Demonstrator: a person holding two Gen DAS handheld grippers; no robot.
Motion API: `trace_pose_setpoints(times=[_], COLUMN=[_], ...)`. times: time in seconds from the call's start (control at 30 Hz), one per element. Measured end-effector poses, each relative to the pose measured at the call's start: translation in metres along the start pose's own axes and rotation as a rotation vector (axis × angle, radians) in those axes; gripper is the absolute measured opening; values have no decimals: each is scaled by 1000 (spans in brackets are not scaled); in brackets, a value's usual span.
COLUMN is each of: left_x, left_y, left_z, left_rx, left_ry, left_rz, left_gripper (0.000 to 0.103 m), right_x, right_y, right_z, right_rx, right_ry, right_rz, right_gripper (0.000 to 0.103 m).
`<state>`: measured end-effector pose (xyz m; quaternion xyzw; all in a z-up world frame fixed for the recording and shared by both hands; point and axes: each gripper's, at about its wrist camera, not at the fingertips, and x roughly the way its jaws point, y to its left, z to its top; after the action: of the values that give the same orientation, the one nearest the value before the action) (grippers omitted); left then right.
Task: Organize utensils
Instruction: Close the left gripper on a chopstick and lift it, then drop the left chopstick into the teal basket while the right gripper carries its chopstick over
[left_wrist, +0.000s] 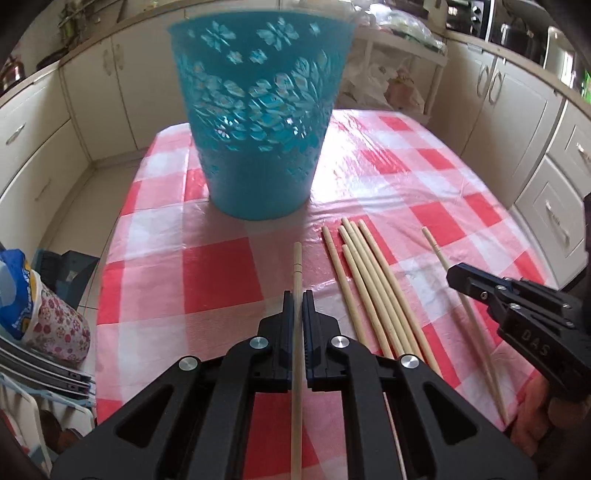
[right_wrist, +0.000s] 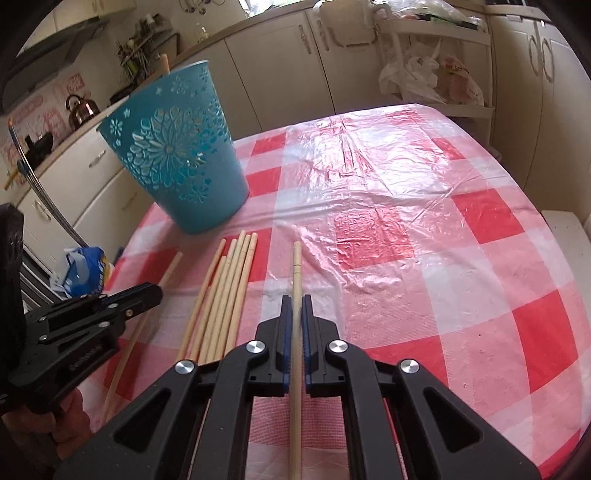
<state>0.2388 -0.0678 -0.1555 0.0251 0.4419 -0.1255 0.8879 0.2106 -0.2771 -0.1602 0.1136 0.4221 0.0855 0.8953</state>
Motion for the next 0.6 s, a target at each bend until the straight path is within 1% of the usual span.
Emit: trace_pose_setpoints(times=[0.13,0.43,0.6], left_x=[-13,-59,-86], left_y=[5,24,37], left_z=[2,4,12], left_rx=[-15,-76,-109], left_ry=[-30,-134,-192], left_rz=[-9,-28,-38], left_gripper=[5,5,5], right_x=[-7,-18,-23], right_y=[-1,1,2], right_z=[2,5,7], right_rx=[13,22,29], right_ry=[-31,-84,-103], right_rz=[13,49,56], right_gripper=[6,6,6])
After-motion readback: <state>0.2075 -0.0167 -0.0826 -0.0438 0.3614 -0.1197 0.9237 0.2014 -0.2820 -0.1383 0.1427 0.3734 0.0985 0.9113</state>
